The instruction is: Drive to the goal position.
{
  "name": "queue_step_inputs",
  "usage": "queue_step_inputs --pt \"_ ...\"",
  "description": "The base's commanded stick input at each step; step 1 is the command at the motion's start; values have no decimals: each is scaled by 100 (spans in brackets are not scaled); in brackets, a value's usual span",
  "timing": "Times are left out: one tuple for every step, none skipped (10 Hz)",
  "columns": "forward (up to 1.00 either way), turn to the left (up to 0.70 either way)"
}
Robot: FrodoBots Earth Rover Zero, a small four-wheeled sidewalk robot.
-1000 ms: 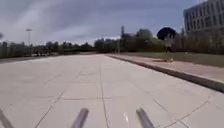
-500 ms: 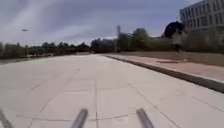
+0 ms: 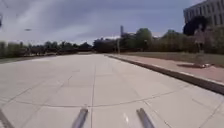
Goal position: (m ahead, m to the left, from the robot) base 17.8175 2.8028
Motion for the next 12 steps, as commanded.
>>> queue_step_inputs --pt "100 0" --pt "100 0" --pt "100 0" --pt "100 0" --pt "100 0" --pt "100 0" --pt "100 0" --pt "100 0" --pt "100 0" --pt "100 0" --pt "100 0" --pt "100 0"
